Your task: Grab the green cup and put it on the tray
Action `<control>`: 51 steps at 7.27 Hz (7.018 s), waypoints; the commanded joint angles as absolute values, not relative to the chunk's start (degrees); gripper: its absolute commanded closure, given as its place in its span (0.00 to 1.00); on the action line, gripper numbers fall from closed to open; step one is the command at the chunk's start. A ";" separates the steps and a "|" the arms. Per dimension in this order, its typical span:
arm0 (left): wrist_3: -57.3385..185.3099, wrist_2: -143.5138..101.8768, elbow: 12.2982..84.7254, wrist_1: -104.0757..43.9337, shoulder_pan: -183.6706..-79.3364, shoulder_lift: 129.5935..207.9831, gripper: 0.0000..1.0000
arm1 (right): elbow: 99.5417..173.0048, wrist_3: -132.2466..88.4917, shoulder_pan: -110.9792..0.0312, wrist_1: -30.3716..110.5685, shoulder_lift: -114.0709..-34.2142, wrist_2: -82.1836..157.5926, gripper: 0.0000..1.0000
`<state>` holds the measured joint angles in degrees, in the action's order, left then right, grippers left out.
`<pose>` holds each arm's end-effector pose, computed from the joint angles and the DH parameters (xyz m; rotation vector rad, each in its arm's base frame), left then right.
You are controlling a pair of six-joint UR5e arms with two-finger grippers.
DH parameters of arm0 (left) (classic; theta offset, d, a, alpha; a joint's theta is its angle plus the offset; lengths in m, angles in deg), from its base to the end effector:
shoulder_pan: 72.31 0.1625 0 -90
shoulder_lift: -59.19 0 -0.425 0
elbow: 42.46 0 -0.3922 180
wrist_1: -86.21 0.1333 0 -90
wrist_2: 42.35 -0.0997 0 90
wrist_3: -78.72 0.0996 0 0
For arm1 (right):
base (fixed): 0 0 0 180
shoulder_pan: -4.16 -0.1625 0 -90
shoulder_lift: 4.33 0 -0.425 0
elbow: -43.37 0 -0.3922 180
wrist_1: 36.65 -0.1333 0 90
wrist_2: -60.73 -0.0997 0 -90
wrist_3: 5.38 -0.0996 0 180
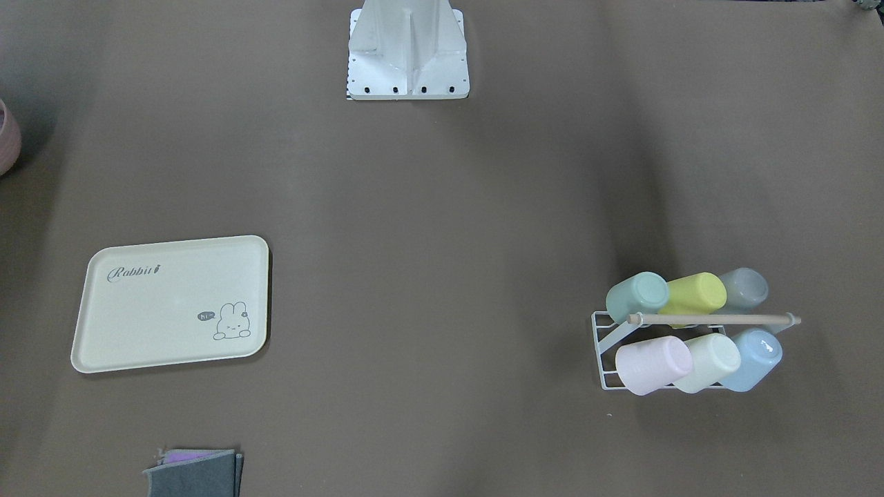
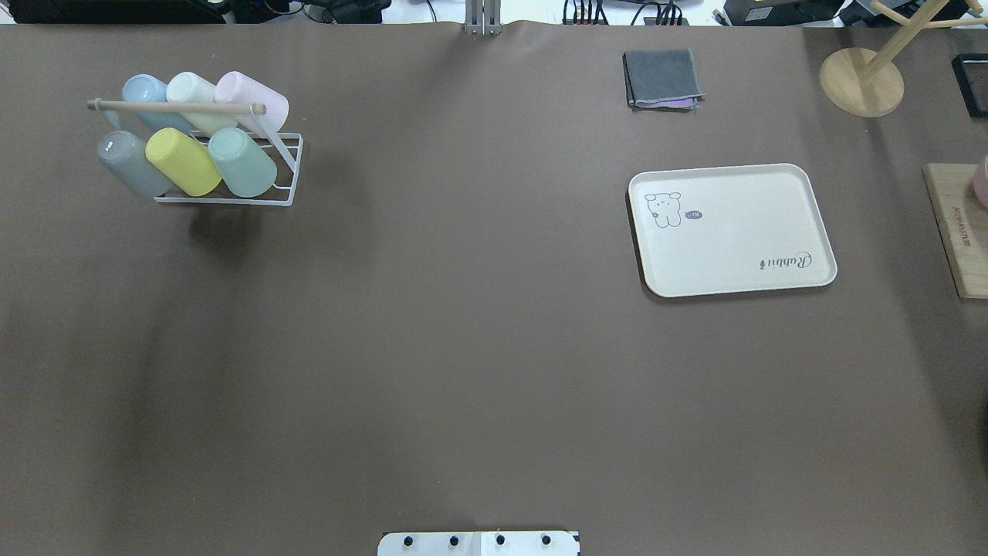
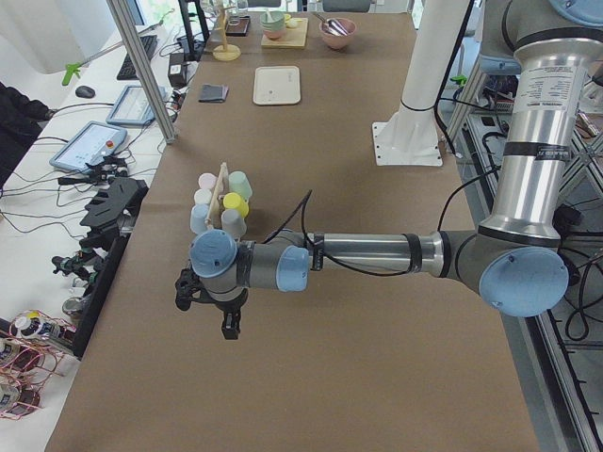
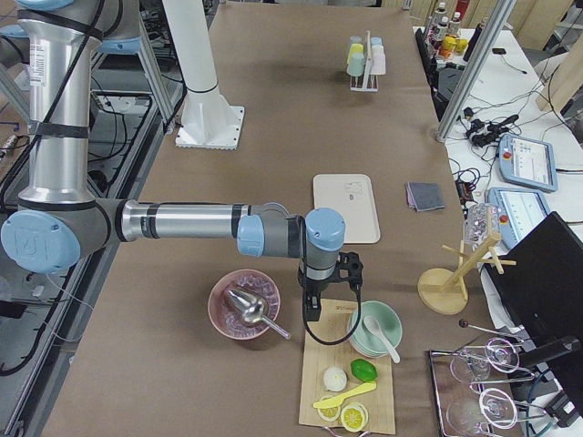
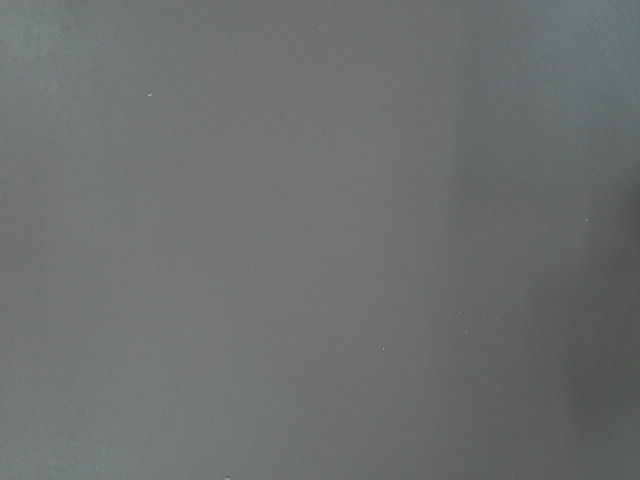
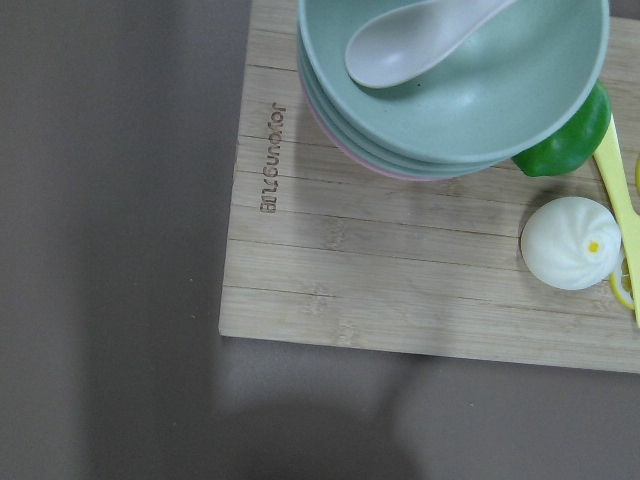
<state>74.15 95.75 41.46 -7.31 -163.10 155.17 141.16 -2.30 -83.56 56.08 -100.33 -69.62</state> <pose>-0.0666 -0.5391 0.6463 0.0284 0.8408 -0.0629 0.0510 -0.4484 0.6505 -0.0108 -0.7045 -0.0839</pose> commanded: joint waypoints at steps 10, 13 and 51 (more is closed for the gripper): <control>74.15 95.72 42.18 -7.31 -163.10 155.08 0.02 | 140.93 -1.86 -83.56 56.08 -100.05 -69.79 0.00; 74.15 95.73 42.62 -7.31 -163.19 155.08 0.02 | 140.92 -2.30 -83.56 56.08 -100.40 -70.40 0.00; 133.60 -1.05 72.00 5.09 -96.41 170.82 0.02 | 112.27 -44.84 -58.33 14.77 -77.99 -74.01 1.00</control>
